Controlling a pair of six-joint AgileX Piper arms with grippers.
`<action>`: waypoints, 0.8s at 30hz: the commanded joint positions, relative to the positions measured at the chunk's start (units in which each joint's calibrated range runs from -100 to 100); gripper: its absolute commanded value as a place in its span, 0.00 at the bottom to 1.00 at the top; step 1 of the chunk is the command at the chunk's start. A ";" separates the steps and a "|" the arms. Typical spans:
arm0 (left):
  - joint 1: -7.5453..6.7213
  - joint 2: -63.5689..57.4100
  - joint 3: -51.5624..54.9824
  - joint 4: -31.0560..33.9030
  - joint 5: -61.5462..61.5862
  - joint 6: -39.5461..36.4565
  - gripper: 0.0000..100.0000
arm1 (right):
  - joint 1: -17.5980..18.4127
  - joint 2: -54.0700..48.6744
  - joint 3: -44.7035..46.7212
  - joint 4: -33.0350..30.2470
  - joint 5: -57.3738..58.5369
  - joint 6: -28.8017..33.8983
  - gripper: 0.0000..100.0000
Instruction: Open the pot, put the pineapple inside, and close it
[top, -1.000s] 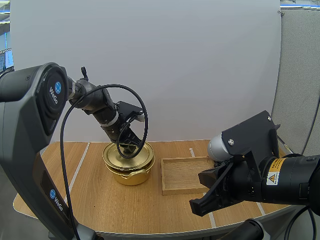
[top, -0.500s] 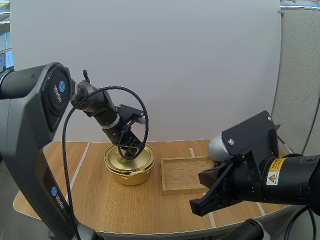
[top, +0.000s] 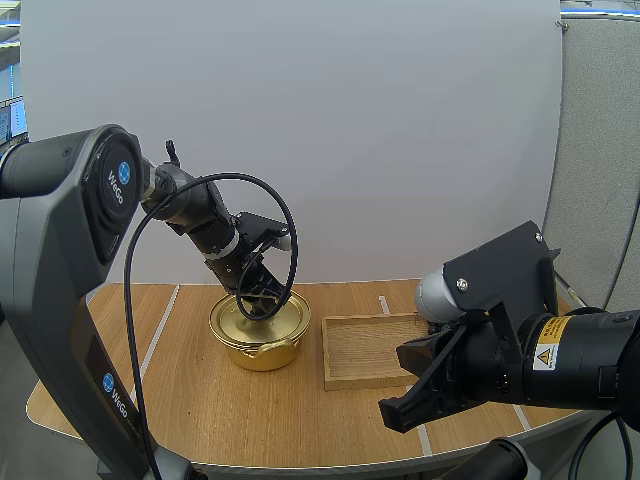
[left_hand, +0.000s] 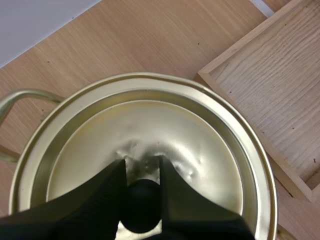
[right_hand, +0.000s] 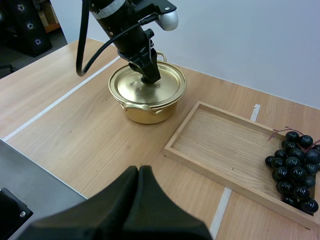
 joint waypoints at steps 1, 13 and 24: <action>-0.15 -0.11 0.18 -0.91 0.59 0.26 0.53 | -0.24 -0.32 0.02 0.11 -0.25 -0.67 0.00; -0.15 -9.64 -0.83 -1.11 3.06 0.68 1.00 | -0.24 -0.32 0.02 0.11 -0.25 -0.67 0.00; -0.15 -33.89 -1.54 -1.11 13.52 -0.06 1.00 | -0.24 -0.32 0.02 -0.03 -0.25 -0.67 0.00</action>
